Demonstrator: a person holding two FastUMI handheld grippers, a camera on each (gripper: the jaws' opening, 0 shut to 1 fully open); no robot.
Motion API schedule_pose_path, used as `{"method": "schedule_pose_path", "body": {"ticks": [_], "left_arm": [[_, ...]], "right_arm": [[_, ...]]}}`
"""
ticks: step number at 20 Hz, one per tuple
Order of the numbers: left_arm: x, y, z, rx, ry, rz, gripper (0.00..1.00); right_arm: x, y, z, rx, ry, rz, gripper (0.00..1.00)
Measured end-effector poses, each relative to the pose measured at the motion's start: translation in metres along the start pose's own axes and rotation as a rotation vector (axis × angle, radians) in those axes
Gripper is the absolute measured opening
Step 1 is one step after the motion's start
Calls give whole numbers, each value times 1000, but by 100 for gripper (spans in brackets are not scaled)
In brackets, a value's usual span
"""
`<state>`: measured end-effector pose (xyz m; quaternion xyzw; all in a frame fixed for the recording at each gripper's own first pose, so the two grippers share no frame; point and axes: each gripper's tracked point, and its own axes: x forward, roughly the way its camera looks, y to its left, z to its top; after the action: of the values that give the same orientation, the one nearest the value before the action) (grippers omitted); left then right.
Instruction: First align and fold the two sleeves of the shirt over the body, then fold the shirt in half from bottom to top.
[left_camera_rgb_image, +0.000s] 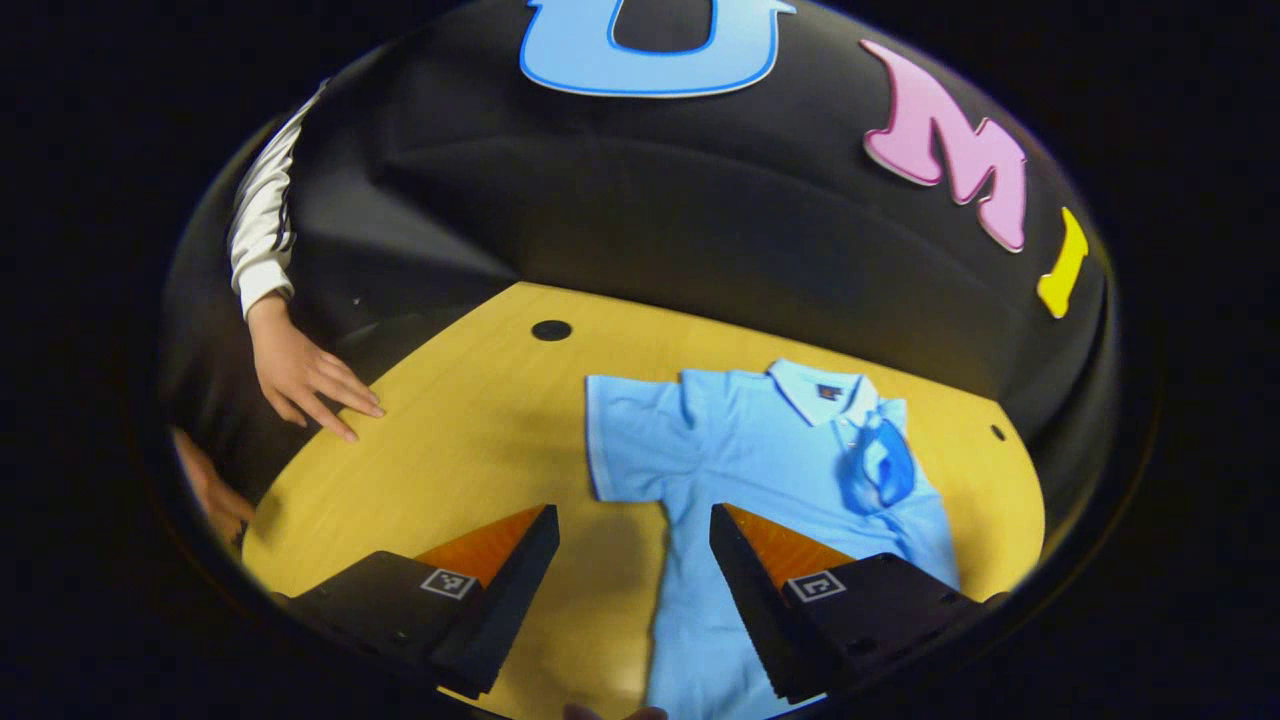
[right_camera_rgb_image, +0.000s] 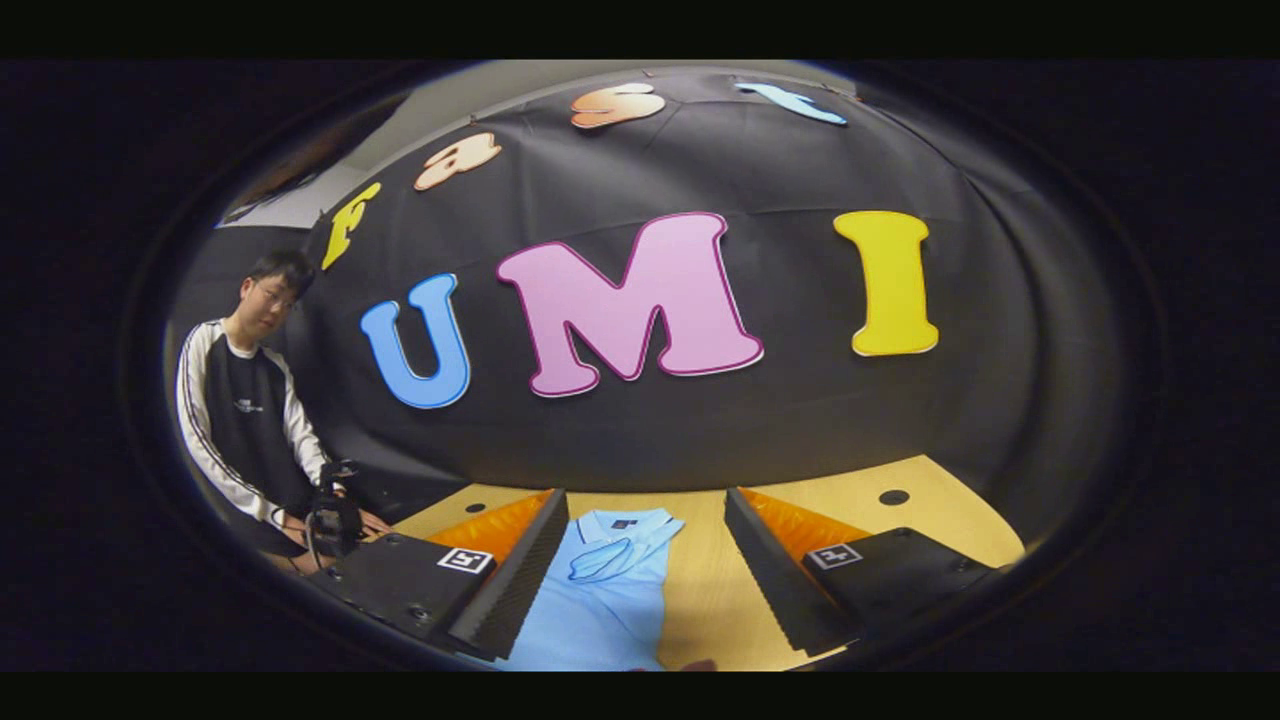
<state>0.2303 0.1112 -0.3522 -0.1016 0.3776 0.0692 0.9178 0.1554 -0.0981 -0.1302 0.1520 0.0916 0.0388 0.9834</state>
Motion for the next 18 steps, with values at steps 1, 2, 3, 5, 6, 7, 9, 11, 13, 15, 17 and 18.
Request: {"method": "schedule_pose_path", "body": {"ticks": [1, 2, 3, 5, 6, 7, 9, 11, 13, 15, 17, 18], "left_arm": [[7, 0, -3, 33, 40, 9, 97], [17, 2, -2, 75, 60, 24, 97], [26, 1, -3, 114, 80, 37, 97], [42, 0, -1, 165, 104, 56, 97], [48, -2, -4, 166, 132, 53, 96], [56, -3, -3, 163, 141, 52, 96], [65, -1, -6, 161, 173, 50, 97], [71, 0, -5, 155, 183, 46, 98], [75, 0, -3, 124, 182, 41, 99], [74, 1, -2, 98, 194, 34, 98], [71, -2, -4, 64, 202, 9, 98], [71, -3, -6, 46, 216, -3, 98]], "right_arm": [[0, -1, -3, -2, 5, 3, 98], [0, -4, -6, -1, 15, 6, 98], [0, -7, -10, -1, 24, 6, 98], [3, -14, -12, 0, 33, 4, 98], [4, -18, -12, 1, 35, 1, 98], [5, -23, -14, 0, 37, -2, 98], [4, -28, -16, 3, 47, -5, 98], [5, -33, -17, 0, 50, -7, 98], [5, -35, -18, 1, 55, -10, 98], [6, -37, -18, 9, 55, -13, 98], [6, -37, -19, 15, 59, -13, 98], [6, -36, -20, 16, 61, -13, 97]]}}
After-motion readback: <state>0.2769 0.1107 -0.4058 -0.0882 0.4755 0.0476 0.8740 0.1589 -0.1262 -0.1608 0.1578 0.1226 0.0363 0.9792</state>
